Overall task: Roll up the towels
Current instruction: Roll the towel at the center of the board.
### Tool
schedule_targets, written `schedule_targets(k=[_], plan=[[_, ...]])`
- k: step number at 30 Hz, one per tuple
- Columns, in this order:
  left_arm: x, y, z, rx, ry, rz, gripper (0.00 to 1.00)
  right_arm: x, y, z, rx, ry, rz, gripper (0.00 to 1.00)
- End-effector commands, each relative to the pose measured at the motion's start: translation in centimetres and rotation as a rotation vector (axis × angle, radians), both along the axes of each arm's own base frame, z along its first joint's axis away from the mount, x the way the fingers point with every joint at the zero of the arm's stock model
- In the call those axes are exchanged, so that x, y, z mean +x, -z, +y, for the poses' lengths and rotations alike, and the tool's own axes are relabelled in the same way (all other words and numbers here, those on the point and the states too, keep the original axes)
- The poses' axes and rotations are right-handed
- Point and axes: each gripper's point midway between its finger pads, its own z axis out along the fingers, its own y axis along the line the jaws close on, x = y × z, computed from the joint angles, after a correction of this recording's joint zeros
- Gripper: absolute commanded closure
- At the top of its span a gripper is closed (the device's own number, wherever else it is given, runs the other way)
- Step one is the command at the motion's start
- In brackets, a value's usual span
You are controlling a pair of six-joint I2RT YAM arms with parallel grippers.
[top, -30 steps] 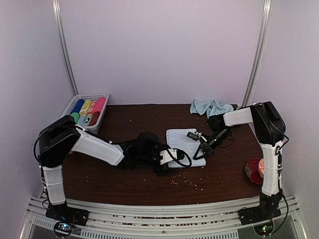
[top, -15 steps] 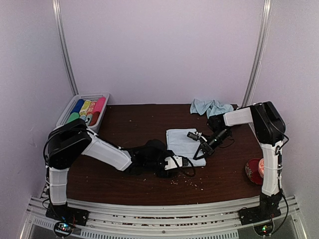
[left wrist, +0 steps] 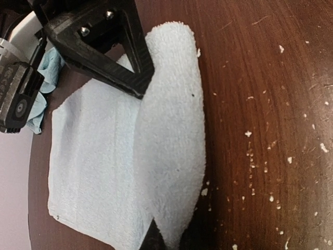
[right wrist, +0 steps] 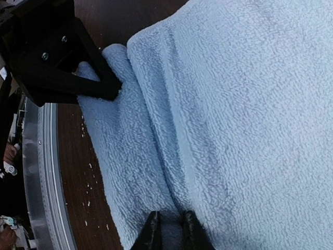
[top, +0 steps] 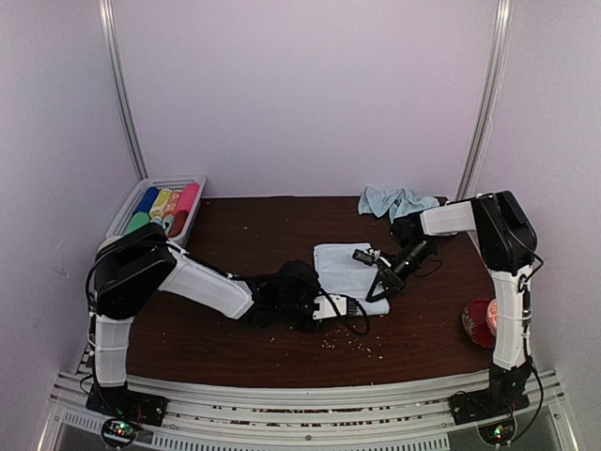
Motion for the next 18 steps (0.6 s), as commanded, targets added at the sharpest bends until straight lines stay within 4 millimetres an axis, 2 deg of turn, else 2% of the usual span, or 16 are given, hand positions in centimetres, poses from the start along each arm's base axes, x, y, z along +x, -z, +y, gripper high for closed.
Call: schedule_targets(k=[1, 4, 10, 12, 15, 18], plan=[[-1.5, 1.6, 0.0, 0.063, 0.040, 0.104, 1.00, -0.1, -2.5, -1.4, -0.037, -0.064, -0.097, 0.81], [-2.3, 1.6, -0.1, 0.070, 0.052, 0.173, 1.00, 0.1, -5.1, -2.0, -0.027, -0.088, -0.229, 0.71], [-3.9, 0.9, -0.3, 0.040, 0.083, 0.341, 1.00, -1.6, -8.2, -3.0, 0.032, -0.177, -0.531, 0.48], [-4.0, 0.6, -0.2, 0.029, 0.075, 0.395, 1.00, -1.9, -8.9, -3.2, 0.058, -0.203, -0.681, 0.38], [-4.3, 0.3, 0.0, 0.009, 0.071, 0.471, 1.00, -3.8, -8.9, -3.7, 0.094, -0.253, -0.875, 0.24], [-4.3, 0.2, 0.1, -0.019, 0.060, 0.547, 1.00, -4.9, -9.4, -3.5, 0.144, -0.300, -1.093, 0.14]])
